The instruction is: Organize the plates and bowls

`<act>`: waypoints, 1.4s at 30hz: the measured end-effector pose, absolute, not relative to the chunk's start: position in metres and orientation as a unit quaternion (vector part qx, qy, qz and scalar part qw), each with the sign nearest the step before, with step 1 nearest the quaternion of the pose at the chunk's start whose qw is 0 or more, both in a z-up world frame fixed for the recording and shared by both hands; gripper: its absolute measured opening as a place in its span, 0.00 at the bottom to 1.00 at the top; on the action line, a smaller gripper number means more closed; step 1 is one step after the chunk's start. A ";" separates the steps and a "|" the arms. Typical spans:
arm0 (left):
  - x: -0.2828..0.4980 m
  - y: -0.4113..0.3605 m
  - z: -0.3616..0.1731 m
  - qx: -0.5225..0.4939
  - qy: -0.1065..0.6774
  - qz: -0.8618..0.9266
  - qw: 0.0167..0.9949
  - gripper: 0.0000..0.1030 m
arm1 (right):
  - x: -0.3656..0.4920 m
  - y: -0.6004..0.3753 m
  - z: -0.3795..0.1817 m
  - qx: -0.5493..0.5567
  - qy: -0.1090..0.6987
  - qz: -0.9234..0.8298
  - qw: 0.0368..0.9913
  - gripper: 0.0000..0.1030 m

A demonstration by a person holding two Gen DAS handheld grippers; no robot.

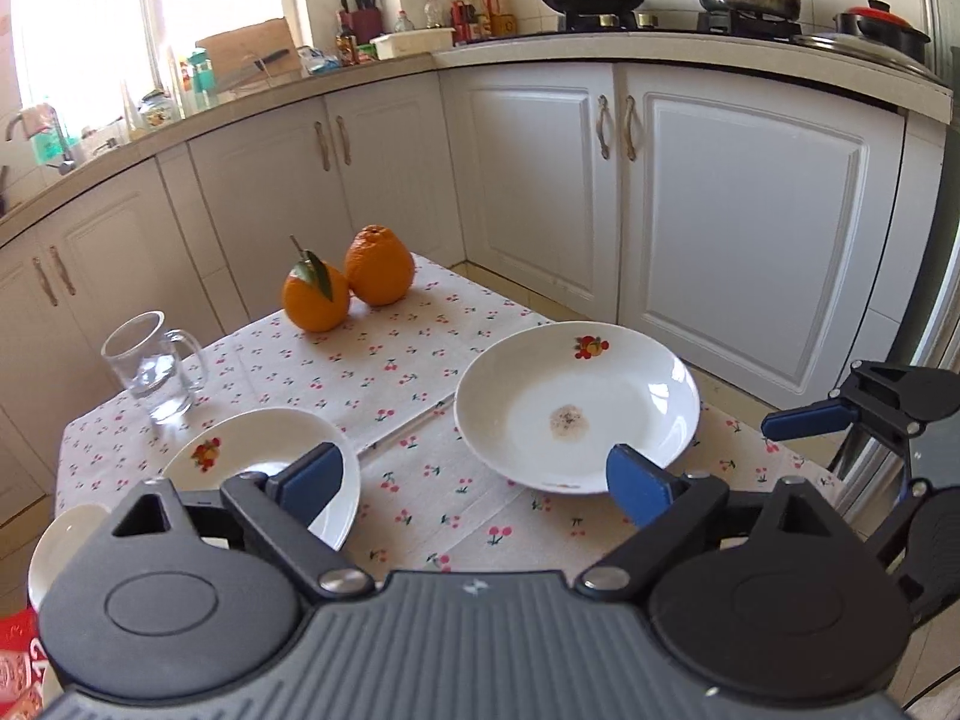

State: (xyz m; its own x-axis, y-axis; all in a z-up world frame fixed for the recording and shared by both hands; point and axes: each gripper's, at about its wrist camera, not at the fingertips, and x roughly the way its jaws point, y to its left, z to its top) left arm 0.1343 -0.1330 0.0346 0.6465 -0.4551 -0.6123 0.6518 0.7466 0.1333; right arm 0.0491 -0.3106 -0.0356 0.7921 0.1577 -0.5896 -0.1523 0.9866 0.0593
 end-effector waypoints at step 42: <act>0.049 -0.019 -0.061 0.123 0.370 -0.196 0.900 0.92 | 0.084 -0.221 -0.037 -0.089 0.362 0.238 0.897 1.00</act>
